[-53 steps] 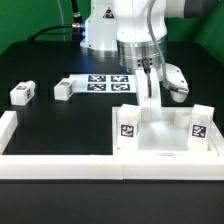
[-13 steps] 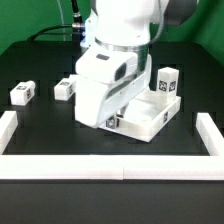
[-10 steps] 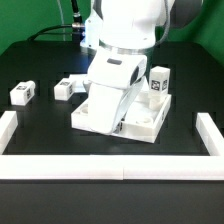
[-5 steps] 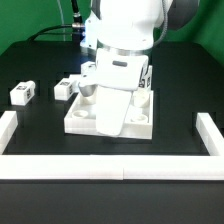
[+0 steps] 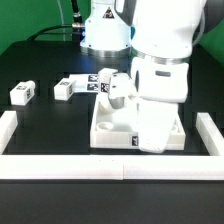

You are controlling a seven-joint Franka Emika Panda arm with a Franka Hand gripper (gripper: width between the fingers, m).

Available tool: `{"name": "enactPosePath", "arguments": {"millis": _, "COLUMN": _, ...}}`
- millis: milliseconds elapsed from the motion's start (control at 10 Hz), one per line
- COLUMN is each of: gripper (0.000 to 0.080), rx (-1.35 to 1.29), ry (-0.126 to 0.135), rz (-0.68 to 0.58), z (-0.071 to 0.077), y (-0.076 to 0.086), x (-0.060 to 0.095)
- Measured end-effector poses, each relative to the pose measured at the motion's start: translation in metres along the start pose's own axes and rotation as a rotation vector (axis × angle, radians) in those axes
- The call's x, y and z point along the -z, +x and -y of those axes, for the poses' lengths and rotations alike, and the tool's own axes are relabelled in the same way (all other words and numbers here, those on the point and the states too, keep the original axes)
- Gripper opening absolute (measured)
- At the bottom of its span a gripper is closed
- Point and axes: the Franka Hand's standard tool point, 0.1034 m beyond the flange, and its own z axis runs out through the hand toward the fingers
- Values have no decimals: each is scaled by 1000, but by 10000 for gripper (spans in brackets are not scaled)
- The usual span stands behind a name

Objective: Assemble square table

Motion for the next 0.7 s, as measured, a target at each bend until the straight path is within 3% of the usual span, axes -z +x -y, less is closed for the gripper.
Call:
{"name": "enactPosePath", "arguments": {"millis": 400, "gripper": 63, "rx": -2, "ry": 0, "rz": 0, "z": 0, "y": -1, "x": 0}}
{"name": "enactPosePath", "arguments": {"millis": 500, "gripper": 63, "rx": 4, "ry": 4, "rz": 0, "z": -1, "y": 4, "x": 0}}
{"name": "enactPosePath", "arguments": {"millis": 700, "gripper": 63, "rx": 17, "ry": 6, "rz": -8, "z": -19, "y": 35, "x": 5}}
